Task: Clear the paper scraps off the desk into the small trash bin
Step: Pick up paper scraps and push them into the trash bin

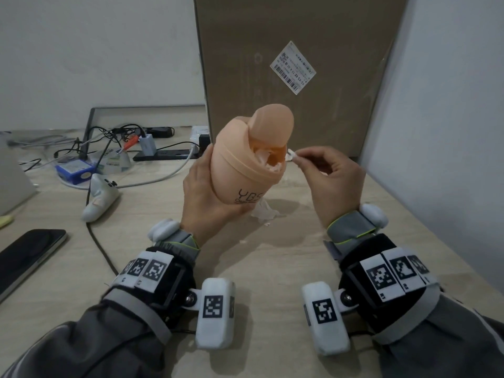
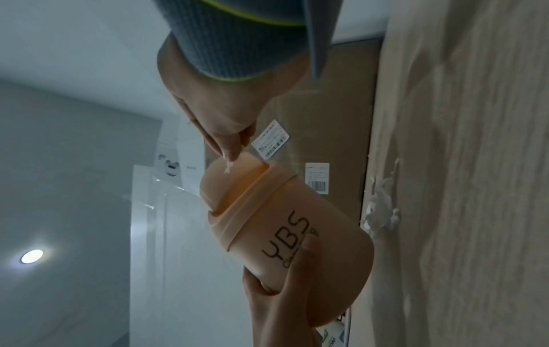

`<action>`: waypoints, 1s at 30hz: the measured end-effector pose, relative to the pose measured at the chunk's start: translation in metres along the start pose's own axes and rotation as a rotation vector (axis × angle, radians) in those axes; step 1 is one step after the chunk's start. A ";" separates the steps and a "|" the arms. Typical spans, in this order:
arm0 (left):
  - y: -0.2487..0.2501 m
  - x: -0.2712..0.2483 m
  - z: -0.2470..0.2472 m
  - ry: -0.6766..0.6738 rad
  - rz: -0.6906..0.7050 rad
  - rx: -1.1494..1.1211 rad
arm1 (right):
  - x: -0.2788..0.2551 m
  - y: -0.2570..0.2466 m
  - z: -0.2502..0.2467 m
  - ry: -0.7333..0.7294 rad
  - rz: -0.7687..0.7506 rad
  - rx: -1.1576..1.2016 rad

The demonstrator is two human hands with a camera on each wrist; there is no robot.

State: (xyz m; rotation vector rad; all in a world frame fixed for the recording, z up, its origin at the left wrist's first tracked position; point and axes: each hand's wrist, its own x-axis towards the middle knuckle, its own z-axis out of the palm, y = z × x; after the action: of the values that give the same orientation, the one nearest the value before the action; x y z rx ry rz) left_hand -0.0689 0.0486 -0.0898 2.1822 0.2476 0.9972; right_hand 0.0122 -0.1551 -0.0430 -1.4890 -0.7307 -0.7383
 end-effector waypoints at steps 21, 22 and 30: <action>-0.009 0.001 0.000 0.106 -0.149 -0.218 | -0.011 0.027 0.016 -0.321 0.128 -0.169; -0.010 0.002 0.000 0.140 -0.165 -0.220 | -0.015 0.037 0.020 -0.487 0.169 -0.256; -0.015 0.006 -0.001 0.200 -0.216 -0.180 | -0.022 0.053 0.043 -1.120 0.240 -0.616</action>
State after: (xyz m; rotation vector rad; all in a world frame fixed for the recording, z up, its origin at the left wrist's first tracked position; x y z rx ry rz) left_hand -0.0639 0.0627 -0.0958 1.8518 0.4587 1.0706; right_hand 0.0429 -0.1146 -0.0933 -2.5322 -1.1598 0.1692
